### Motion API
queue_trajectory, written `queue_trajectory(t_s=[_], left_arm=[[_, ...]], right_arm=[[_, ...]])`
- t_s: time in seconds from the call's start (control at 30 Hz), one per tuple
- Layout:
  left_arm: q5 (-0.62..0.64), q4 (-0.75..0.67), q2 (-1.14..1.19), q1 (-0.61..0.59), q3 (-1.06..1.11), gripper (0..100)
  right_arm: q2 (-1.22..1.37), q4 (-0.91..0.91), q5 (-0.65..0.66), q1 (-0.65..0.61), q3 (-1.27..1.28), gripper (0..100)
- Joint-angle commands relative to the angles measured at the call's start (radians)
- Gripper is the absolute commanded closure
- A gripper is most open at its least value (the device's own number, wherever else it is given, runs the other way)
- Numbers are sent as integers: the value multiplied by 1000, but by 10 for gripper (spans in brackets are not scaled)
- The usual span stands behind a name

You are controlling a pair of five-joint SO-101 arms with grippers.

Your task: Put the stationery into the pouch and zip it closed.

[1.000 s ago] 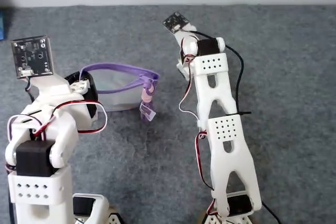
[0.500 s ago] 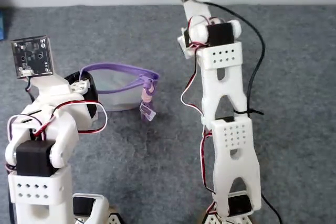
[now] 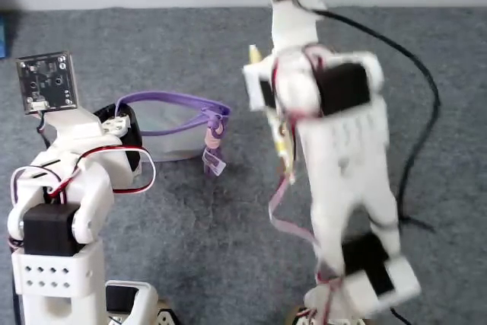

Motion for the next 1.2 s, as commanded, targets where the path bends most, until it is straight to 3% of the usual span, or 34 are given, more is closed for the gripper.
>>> queue_trajectory(t_s=[0.0,0.17,0.43,0.77,0.93,1.17], left_arm=[[6,-2,32,6,16,988],[6,-2,32,6,16,988],[6,-2,34,6,18,988],[5,-8,32,6,58,988],[5,-8,32,6,58,988],[5,-8,32,6,58,988]], right_arm=[[-200,-87,-86,-107,71,991],[-317,-308,-152,-193,198,991],[-464,-891,-143,-294,526,991],[-518,-1696,150,-309,1074,991],[-463,-1817,149,-309,1145,991],[-453,-1774,149,-309,1244,990]])
